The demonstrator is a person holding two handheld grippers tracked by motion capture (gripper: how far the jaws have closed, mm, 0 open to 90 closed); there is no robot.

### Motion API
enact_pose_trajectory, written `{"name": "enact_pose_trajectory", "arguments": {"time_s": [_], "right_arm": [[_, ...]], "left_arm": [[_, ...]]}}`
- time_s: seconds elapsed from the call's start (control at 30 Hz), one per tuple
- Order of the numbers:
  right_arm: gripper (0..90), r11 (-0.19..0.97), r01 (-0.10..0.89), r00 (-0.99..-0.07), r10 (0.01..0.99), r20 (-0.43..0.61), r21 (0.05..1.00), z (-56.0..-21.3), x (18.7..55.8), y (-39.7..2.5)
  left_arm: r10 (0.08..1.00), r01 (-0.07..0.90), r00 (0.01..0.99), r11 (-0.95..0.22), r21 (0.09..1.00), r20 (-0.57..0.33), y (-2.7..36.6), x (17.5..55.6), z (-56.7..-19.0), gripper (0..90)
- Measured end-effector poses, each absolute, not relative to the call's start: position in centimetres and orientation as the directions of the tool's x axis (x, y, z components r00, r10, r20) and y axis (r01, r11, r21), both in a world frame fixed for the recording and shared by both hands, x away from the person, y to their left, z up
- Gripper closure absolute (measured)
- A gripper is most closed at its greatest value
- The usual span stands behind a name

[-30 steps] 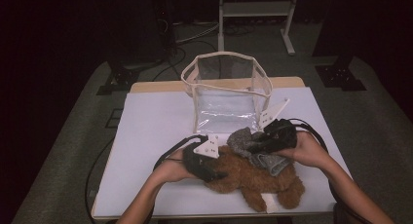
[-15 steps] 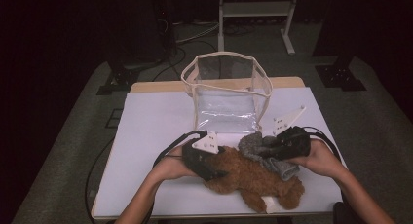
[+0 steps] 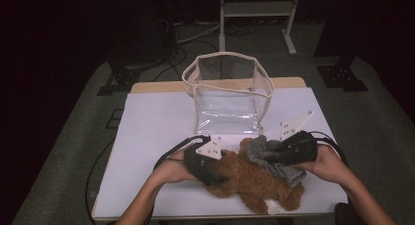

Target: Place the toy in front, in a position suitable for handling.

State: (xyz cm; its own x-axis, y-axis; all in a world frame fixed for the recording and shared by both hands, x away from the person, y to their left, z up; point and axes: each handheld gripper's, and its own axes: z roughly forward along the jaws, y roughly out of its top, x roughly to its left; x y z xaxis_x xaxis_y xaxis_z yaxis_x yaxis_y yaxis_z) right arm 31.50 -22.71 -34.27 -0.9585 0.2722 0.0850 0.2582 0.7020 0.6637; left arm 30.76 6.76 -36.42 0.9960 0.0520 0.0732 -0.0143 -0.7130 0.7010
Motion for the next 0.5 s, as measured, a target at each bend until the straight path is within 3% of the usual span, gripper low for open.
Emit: {"name": "enact_pose_trajectory", "arguments": {"time_s": [0.13, 0.33, 0.5], "right_arm": [[77.5, 0.682, 0.245, -0.959, 0.273, 0.072, 0.689, -35.2, 30.2, -23.0], [77.7, 0.658, 0.236, -0.966, 0.24, 0.098, 0.715, -35.8, 28.2, -23.6], [77.7, 0.646, 0.248, -0.965, 0.231, 0.125, 0.721, -36.1, 28.1, -23.8]], "left_arm": [[0.071, 0.011, 0.996, -0.712, 0.702, 0.056, 7.1, 31.2, -36.5, 14.5], [0.069, 0.081, 0.997, -0.713, 0.696, -0.046, 6.9, 31.9, -37.3, 3.0], [0.053, 0.132, 0.989, -0.731, 0.67, -0.137, 5.9, 32.4, -38.3, 3.0]]}}
